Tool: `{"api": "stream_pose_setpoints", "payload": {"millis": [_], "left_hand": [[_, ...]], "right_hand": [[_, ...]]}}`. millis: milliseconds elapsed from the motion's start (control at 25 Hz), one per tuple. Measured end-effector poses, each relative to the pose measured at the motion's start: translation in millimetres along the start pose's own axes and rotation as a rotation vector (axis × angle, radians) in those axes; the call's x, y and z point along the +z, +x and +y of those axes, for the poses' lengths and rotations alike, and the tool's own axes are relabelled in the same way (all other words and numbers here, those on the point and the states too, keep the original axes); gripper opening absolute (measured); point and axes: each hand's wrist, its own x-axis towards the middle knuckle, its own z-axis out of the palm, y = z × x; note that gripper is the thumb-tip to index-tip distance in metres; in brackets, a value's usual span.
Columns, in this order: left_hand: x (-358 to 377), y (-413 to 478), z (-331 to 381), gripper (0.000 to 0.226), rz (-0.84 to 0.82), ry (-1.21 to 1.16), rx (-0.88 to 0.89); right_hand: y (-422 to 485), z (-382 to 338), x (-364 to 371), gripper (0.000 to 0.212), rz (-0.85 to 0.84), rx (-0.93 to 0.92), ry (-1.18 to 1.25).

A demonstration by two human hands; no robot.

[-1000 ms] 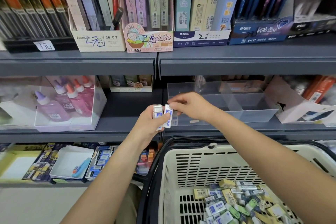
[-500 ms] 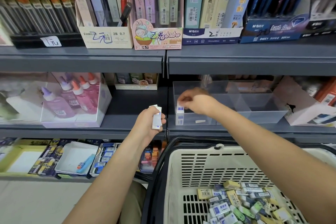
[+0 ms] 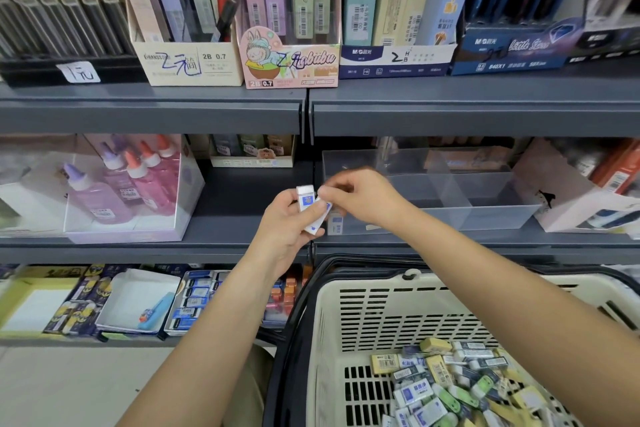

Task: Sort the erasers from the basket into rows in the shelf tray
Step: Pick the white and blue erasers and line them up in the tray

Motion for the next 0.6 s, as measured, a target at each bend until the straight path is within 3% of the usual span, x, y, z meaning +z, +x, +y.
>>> {"api": "stream_pose_setpoints", "payload": {"millis": [120, 280, 600], "left_hand": [[5, -1, 3, 0.021, 0.014, -0.079, -0.056], [7, -3, 7, 0.011, 0.038, -0.173, -0.195], [11, -3, 2, 0.009, -0.018, -0.154, -0.060]], "right_hand": [[-3, -1, -7, 0.014, -0.006, 0.062, 0.077], [-7, 2, -16, 0.005, -0.027, 0.159, 0.393], [-5, 5, -24, 0.002, -0.013, 0.210, 0.438]]}}
